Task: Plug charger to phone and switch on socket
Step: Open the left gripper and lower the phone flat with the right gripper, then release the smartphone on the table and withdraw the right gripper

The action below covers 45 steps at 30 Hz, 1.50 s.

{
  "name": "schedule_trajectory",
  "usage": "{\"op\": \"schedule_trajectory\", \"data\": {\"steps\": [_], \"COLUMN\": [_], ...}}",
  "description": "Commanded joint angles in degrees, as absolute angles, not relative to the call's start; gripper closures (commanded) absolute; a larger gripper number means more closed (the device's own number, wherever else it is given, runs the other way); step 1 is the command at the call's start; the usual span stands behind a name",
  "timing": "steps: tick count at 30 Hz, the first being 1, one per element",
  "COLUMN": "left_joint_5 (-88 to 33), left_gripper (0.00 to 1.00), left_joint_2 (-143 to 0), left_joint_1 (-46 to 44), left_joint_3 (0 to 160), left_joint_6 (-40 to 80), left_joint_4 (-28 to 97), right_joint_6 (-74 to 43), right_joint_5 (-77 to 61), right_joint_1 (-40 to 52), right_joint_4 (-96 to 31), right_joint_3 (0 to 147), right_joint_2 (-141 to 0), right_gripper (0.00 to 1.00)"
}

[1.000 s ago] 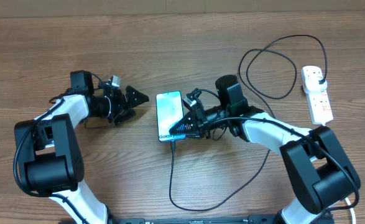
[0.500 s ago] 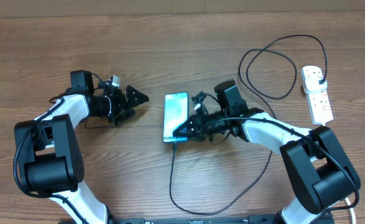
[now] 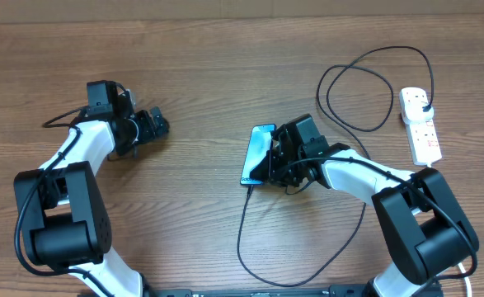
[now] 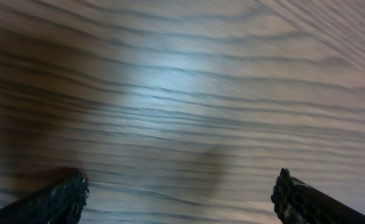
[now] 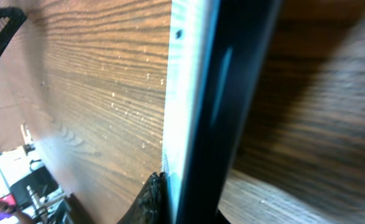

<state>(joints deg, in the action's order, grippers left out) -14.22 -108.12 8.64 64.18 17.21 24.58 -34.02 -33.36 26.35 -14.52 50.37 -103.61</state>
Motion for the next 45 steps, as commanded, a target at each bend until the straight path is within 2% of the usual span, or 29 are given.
{"op": "schedule_trajectory", "data": {"steps": [1,3,12,34,36,45], "left_joint_5": [-5.4,-5.4,-5.4,-5.4,-5.4,-5.4], "left_gripper": [0.0,0.0,0.0,0.0,0.0,0.0], "left_joint_2": [-111.3,-111.3,-111.3,-111.3,-111.3,-111.3], "left_joint_1": [9.0,9.0,9.0,9.0,9.0,9.0], "left_joint_3": [61.8,61.8,61.8,61.8,61.8,61.8], "left_joint_6": [17.4,17.4,17.4,17.4,17.4,17.4], "left_joint_4": [26.1,26.1,26.1,26.1,26.1,26.1], "right_joint_6": [-32.5,-32.4,-32.4,-32.5,-32.5,-32.5], "right_joint_5": [-26.5,-26.5,-26.5,-20.1,-18.6,-16.3], "right_joint_1": [26.5,26.5,26.5,26.5,26.5,26.5], "right_joint_4": [-14.6,-14.6,-14.7,-15.2,-15.6,-16.2], "right_joint_3": [50.7,50.7,50.7,50.7,50.7,50.7], "right_joint_2": [-103.3,-103.3,-103.3,-103.3,-103.3,-103.3], "right_gripper": [0.89,0.89,0.74,0.72,0.68,0.65]}}
